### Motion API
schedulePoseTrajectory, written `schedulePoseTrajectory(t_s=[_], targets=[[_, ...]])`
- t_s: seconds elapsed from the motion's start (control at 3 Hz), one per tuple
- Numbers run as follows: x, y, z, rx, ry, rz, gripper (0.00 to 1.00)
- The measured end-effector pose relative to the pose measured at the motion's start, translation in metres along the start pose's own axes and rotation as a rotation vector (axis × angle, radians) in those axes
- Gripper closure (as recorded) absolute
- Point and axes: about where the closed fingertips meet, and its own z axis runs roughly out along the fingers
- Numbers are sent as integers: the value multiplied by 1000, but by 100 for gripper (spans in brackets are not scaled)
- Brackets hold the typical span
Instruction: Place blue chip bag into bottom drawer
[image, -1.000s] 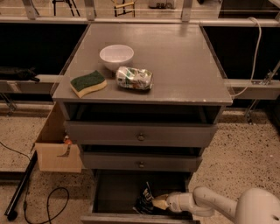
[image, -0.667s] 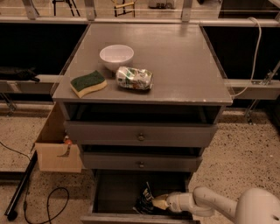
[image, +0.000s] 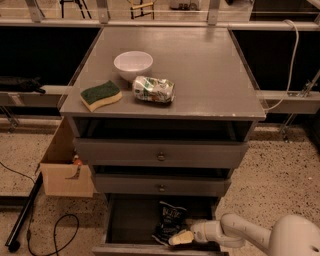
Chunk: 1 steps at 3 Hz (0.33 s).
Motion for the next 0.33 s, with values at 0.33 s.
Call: schedulePoseTrajectory(t_s=[0.33], targets=[[0,0,0,0,0,0,0]])
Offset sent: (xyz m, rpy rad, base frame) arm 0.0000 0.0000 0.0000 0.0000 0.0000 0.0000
